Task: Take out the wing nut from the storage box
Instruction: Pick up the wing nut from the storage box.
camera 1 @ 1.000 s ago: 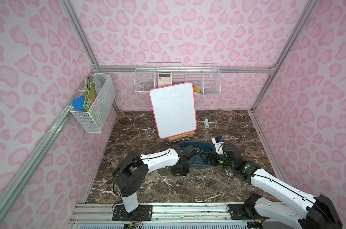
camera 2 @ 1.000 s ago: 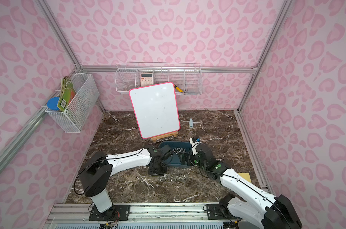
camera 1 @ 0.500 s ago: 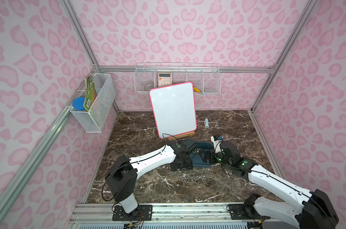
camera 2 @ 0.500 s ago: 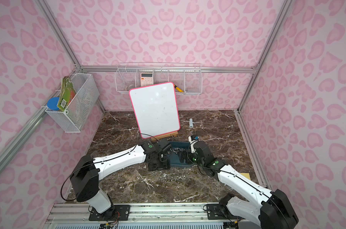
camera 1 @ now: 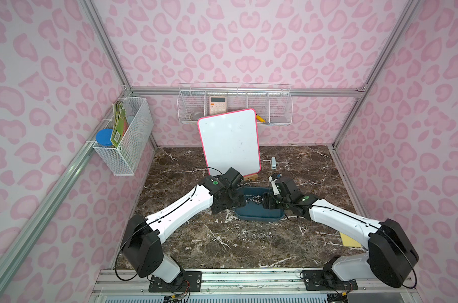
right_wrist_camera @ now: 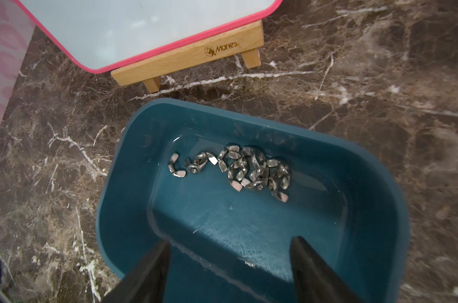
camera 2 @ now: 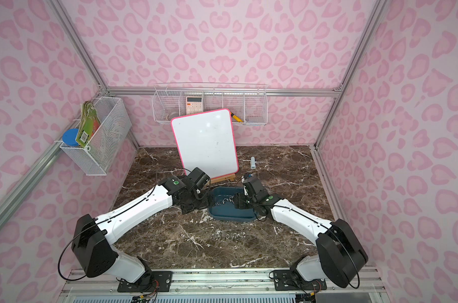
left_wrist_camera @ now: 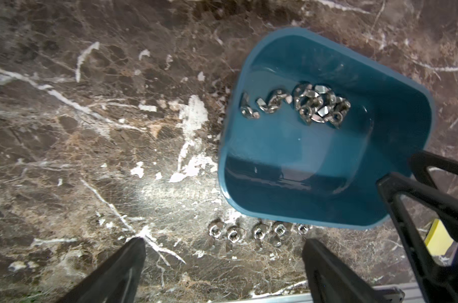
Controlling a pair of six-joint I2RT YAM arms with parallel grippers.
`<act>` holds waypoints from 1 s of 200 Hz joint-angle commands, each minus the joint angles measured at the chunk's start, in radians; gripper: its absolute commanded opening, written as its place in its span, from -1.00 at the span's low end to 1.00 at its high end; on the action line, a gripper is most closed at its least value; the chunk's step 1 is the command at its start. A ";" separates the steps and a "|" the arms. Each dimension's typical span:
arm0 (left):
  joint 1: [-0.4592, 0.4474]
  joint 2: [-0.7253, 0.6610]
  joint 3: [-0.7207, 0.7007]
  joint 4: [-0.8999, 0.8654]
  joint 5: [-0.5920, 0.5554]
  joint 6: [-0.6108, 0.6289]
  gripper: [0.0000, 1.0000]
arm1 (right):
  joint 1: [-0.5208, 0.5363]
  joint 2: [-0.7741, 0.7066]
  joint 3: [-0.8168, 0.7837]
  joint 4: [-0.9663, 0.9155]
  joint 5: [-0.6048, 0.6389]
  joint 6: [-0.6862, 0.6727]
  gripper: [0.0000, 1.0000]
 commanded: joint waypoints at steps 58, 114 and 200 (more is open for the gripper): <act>0.127 -0.121 -0.105 0.115 0.034 0.063 0.97 | -0.019 0.233 0.144 -0.046 0.049 -0.117 -0.22; 0.160 -0.090 -0.075 0.116 0.057 0.081 0.97 | -0.020 0.309 0.165 -0.031 0.049 -0.142 -0.28; 0.168 -0.128 -0.080 0.123 0.045 0.102 0.97 | -0.022 0.372 0.194 0.003 0.087 -0.164 -0.38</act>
